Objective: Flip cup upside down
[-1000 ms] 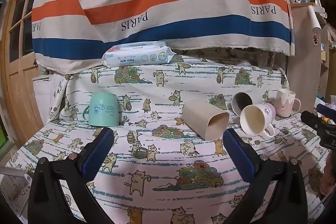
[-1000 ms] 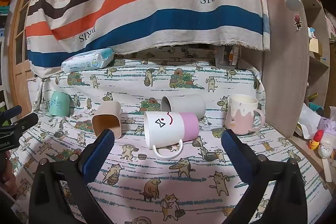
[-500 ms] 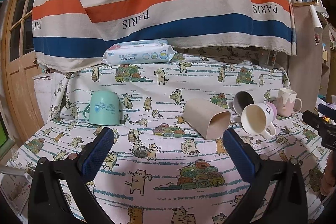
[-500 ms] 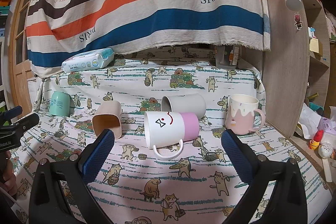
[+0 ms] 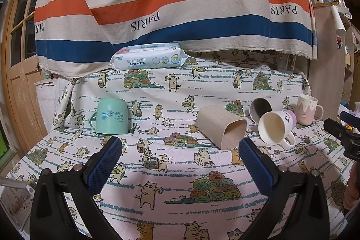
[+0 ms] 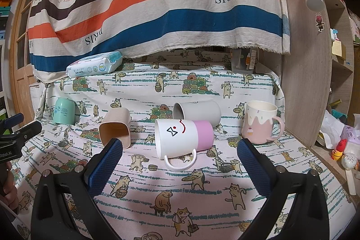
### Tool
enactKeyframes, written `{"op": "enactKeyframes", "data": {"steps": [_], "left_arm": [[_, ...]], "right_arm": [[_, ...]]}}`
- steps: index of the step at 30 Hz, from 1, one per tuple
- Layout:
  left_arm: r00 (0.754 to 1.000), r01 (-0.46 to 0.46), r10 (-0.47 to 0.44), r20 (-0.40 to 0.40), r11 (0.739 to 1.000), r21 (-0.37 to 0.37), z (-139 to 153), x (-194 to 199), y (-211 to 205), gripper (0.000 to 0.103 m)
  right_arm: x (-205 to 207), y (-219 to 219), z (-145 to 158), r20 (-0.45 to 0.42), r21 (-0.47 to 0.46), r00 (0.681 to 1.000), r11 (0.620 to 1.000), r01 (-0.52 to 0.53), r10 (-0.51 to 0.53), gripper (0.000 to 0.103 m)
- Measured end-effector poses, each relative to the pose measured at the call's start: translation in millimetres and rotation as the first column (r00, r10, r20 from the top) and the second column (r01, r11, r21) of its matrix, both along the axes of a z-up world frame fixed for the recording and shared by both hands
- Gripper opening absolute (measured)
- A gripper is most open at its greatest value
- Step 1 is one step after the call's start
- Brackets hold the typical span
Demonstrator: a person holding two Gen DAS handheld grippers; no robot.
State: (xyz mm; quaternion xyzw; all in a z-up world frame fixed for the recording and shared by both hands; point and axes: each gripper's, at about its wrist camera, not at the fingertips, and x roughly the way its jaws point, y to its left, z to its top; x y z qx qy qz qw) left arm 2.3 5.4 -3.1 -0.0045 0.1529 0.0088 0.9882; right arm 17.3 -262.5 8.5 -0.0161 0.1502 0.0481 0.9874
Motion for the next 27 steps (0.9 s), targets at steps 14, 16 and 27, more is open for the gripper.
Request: {"op": "enactKeyframes", "data": {"steps": [14,16,27], "left_arm": [[1.0,0.0,0.0,-0.001,1.0,0.0,0.0,-0.1,-0.4,0.103],[1.0,0.0,0.0,-0.002,1.0,0.0,0.2,0.1,-0.3,0.103],[1.0,-0.002,0.002,-0.012,1.0,-0.003,-0.5,1.0,-0.4,0.103]], "right_arm": [[1.4,-0.3,-0.6,-0.002,0.001,1.0,1.0,0.0,0.0,0.103],[1.7,-0.3,-0.7,-0.001,0.001,1.0,1.0,0.0,0.0,0.103],[2.3,-1.0,-0.8,-0.004,0.003,1.0,1.0,0.0,0.0,0.103]]}}
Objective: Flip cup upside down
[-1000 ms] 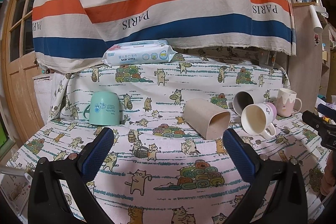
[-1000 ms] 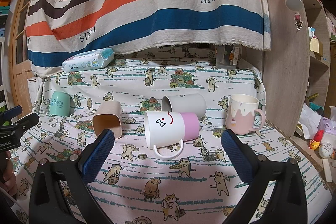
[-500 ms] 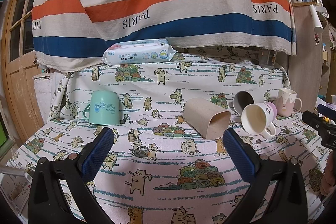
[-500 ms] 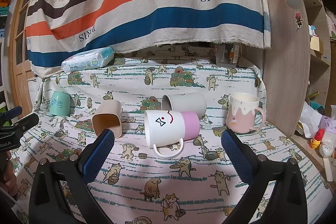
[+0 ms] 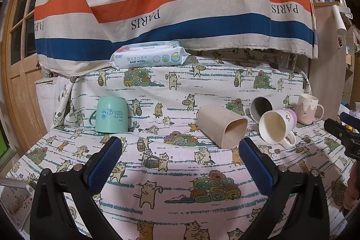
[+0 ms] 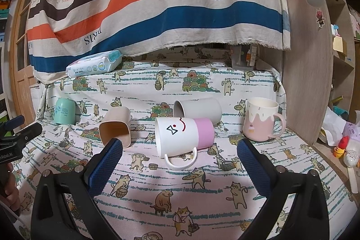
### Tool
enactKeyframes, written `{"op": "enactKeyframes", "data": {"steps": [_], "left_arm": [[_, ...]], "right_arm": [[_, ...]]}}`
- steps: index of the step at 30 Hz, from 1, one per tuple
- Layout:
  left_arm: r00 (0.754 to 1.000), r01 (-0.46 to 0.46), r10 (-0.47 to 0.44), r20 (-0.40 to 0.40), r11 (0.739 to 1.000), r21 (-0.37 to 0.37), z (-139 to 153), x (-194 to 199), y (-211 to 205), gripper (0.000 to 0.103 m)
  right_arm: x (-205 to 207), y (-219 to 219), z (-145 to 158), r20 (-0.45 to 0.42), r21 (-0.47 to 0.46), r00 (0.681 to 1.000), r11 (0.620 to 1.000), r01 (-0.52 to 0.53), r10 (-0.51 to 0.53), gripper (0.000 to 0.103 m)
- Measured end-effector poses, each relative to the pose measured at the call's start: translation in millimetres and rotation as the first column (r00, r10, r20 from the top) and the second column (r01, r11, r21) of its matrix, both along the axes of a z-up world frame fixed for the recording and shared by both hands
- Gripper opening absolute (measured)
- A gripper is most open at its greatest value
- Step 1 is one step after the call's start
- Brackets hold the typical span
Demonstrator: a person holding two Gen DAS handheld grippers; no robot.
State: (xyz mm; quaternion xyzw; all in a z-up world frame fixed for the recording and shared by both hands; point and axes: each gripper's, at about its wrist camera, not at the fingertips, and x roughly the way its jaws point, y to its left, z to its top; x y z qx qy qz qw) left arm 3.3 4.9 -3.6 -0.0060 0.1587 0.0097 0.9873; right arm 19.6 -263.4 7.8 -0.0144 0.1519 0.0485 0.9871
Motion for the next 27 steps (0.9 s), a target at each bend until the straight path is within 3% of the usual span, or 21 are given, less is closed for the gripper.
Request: {"op": "enactKeyframes", "data": {"steps": [27], "left_arm": [[1.0,0.002,-0.002,0.01,1.0,-0.001,1.7,0.0,4.8,0.103]], "right_arm": [[-1.9,1.9,1.1,0.004,-0.002,1.0,1.0,-0.006,0.006,0.103]]}}
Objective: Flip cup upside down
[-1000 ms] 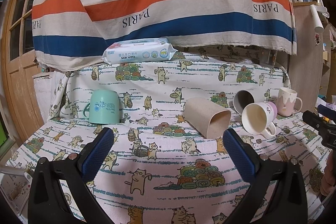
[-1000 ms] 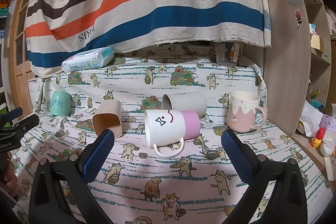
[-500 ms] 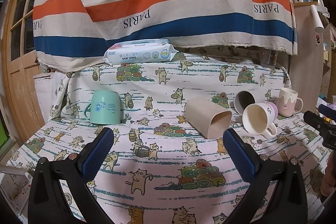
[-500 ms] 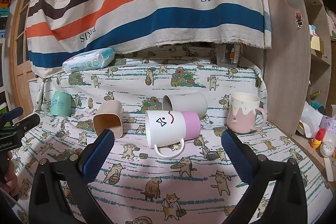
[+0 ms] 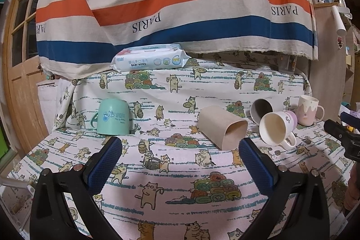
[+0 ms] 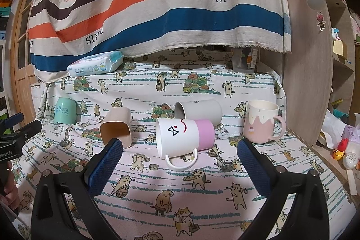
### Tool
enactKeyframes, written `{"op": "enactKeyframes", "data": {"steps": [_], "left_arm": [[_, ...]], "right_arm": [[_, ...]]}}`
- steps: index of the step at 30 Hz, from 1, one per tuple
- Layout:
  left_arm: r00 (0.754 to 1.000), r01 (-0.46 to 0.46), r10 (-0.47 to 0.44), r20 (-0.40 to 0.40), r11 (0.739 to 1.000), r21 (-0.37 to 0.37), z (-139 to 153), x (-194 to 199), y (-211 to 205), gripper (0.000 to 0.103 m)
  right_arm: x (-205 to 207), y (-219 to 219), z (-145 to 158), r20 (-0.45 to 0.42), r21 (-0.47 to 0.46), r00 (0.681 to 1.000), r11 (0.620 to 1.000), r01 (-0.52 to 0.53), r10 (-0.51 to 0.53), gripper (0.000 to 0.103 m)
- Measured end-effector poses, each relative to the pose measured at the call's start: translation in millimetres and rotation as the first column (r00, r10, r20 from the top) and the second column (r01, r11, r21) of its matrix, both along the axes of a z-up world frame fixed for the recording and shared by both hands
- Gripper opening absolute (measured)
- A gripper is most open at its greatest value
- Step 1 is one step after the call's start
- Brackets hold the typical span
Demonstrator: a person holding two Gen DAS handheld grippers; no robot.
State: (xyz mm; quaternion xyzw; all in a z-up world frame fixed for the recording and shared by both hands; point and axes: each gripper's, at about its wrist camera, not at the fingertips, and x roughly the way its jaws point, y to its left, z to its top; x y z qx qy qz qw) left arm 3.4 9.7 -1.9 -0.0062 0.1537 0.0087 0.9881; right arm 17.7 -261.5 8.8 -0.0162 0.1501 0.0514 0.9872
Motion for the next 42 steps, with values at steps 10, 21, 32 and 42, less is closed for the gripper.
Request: {"op": "enactKeyframes", "data": {"steps": [10,21,32,42], "left_arm": [[0.999,-0.006,0.008,0.044,0.999,-0.049,10,-13,9,0.103],[0.996,-0.009,0.008,0.091,1.0,0.004,83,-6,5,0.103],[0.996,-0.003,0.006,0.093,0.999,-0.032,96,50,-15,0.103],[0.998,0.041,-0.036,0.047,0.993,-0.11,83,124,-10,0.103]], "right_arm": [[-12,2,3,0.033,-0.017,0.997,0.998,0.068,-0.068,0.103],[-18,-1,78,0.038,-0.059,0.999,0.998,0.027,-0.025,0.103],[63,-24,93,-0.319,0.299,0.933,0.916,0.268,-0.169,0.103],[160,-37,25,-0.688,0.458,0.715,0.69,0.56,-0.124,0.08]]}}
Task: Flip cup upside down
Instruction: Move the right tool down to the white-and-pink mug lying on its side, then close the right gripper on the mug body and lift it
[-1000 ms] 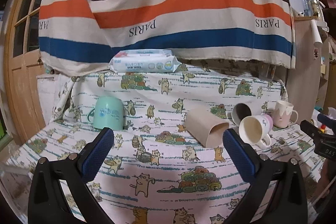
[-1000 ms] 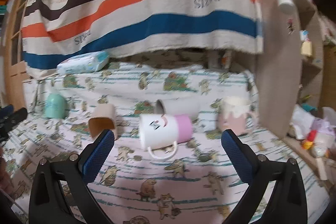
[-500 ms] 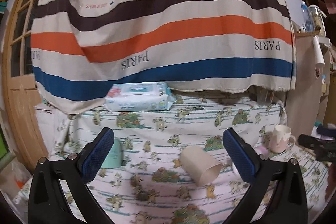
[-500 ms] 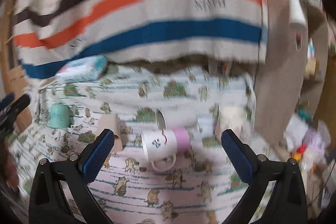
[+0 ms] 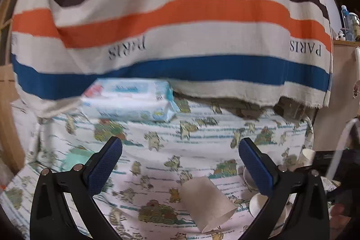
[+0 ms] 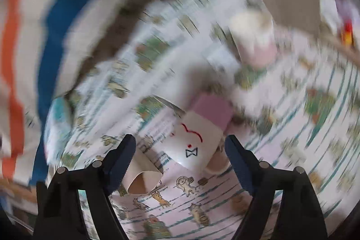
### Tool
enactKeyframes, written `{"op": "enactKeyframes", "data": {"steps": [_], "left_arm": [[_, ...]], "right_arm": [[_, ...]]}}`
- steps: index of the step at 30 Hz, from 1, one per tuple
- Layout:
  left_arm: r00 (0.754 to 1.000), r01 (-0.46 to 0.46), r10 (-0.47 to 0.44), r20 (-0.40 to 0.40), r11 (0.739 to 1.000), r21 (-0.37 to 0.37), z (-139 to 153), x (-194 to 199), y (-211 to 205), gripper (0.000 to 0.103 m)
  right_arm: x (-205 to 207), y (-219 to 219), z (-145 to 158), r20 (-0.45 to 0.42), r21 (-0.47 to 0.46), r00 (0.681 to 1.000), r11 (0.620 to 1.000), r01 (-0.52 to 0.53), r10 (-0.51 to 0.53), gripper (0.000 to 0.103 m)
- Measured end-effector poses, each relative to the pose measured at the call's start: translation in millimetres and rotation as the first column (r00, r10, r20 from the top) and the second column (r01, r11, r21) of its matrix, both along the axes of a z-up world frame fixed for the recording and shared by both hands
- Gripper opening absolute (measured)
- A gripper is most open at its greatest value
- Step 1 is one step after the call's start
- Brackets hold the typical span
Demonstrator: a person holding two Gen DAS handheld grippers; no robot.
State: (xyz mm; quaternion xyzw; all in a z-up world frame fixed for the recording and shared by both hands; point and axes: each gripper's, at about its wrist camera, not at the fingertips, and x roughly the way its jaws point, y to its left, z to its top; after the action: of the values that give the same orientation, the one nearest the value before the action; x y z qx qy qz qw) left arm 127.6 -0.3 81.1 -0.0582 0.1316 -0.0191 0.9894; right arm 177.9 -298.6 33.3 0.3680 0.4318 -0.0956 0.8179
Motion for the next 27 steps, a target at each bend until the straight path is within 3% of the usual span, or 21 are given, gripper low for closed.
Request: {"op": "enactKeyframes", "data": {"steps": [5,10,15,19,25,27], "left_arm": [[0.995,0.016,-0.019,-0.102,0.999,-0.036,-24,17,6,0.103],[0.986,0.014,-0.028,-0.166,0.996,-0.087,-34,26,10,0.103],[0.978,0.006,-0.02,-0.209,0.998,-0.064,-42,32,5,0.103],[0.974,0.006,-0.013,-0.228,0.999,-0.031,-46,34,-1,0.103],[0.972,0.017,-0.015,-0.235,1.0,0.005,-47,33,-9,0.103],[0.972,0.017,-0.014,-0.236,1.0,0.009,-48,33,-9,0.103]], "right_arm": [[42,6,-40,-0.158,0.002,0.986,0.998,-0.057,0.057,0.079],[57,1,-50,-0.21,0.027,0.978,1.0,-0.009,0.014,0.08],[77,2,-56,-0.296,0.018,0.952,0.996,0.083,-0.074,0.086],[90,6,-61,-0.333,0.017,0.938,0.994,0.105,-0.093,0.099],[109,26,-67,-0.386,-0.089,0.913,0.991,0.102,-0.129,0.103],[109,36,-73,-0.395,-0.087,0.91,0.991,0.097,-0.124,0.1]]}}
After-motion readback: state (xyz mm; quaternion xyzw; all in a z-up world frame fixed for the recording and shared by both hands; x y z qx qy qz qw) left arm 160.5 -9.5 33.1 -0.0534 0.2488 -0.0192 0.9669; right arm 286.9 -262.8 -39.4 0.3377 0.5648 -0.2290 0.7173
